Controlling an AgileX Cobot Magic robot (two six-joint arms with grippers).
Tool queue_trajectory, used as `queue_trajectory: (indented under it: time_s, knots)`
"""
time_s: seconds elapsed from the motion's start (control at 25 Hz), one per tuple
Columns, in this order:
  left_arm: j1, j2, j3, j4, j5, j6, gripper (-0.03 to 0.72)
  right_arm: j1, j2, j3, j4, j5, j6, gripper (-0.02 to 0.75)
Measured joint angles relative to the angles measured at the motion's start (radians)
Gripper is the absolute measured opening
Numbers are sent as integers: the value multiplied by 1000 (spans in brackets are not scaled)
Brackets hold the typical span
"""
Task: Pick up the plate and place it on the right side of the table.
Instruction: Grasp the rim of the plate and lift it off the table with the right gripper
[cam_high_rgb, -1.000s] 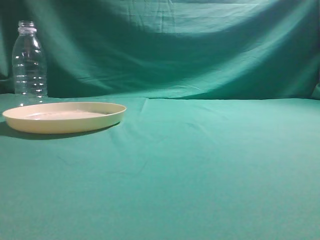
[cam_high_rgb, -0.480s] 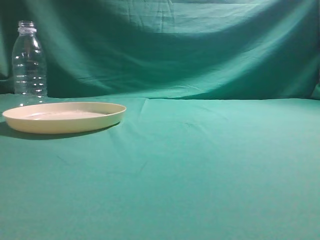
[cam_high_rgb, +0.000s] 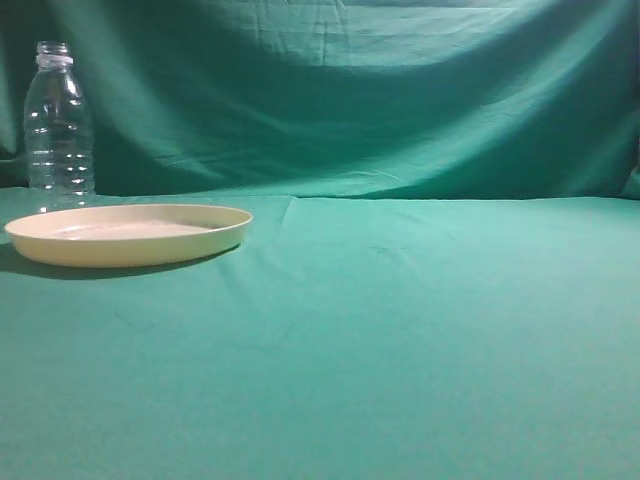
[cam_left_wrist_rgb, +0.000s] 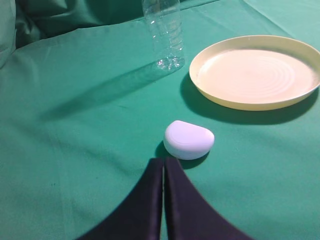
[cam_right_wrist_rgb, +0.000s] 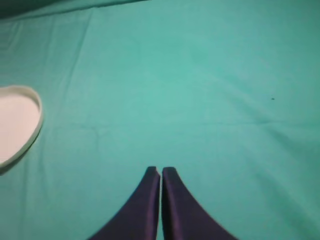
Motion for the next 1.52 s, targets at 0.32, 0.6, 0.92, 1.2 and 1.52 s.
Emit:
queue_trajectory:
  time_s: [0.32,0.6,0.92,1.2,1.52]
  knots:
    - [0,0,0,0,0,0,0,272,388,-293,-50,106,14,0]
    - [0,0,0,0,0,0,0,429,790,-664,-191,263,155,0]
    - [0,0,0,0,0,0,0,517,1156,-1027,-243,309,136,50]
    - [0,0,0,0,0,0,0,519,1342,-1196,-243,276,136,476]
    - [0,0,0,0,0,0,0,520,1422,-1210,-291,195,159,487]
